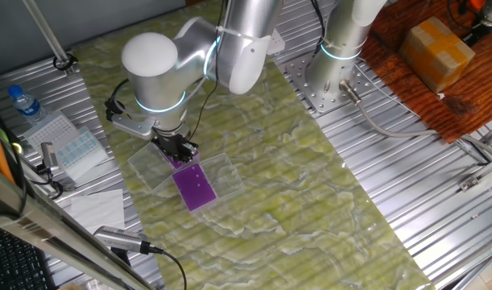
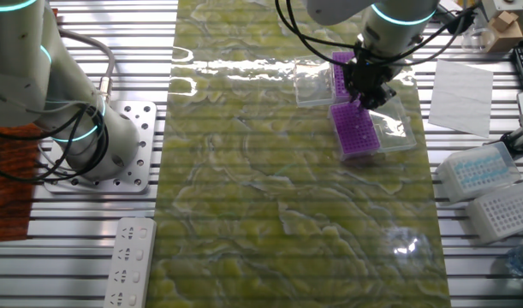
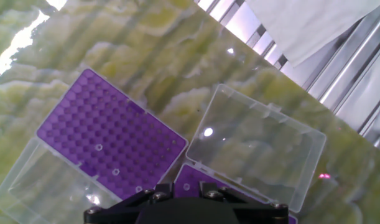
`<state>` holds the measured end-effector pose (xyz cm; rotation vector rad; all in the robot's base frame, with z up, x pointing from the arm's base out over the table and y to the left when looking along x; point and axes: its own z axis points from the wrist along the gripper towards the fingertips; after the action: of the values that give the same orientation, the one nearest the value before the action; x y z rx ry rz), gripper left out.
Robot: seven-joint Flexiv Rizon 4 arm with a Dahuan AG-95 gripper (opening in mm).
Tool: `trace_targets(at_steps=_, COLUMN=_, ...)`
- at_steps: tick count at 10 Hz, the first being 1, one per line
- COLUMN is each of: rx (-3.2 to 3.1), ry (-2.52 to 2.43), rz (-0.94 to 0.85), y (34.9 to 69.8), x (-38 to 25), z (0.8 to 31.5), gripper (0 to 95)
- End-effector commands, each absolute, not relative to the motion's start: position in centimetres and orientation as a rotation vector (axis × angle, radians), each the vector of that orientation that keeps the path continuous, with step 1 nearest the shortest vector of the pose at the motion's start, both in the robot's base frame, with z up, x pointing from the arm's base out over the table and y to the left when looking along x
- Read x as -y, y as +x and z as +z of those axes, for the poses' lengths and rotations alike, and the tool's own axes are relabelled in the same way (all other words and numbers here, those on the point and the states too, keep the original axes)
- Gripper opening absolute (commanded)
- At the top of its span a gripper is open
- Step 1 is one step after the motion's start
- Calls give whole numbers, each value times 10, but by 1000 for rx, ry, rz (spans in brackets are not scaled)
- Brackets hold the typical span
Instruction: Transfer all small pipette tips from one holder to another
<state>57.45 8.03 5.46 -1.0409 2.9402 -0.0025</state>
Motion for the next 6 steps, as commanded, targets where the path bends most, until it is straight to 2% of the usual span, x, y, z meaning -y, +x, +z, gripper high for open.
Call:
trace_targets(at_steps=1, rx=-2933, ry=-1044, rz=-4, y=575, x=-80, z=52, gripper=0)
trace_targets(at_steps=6, rx=-2928, ry=-1043, rz=-1, y=575, x=-80, z=50, gripper=0)
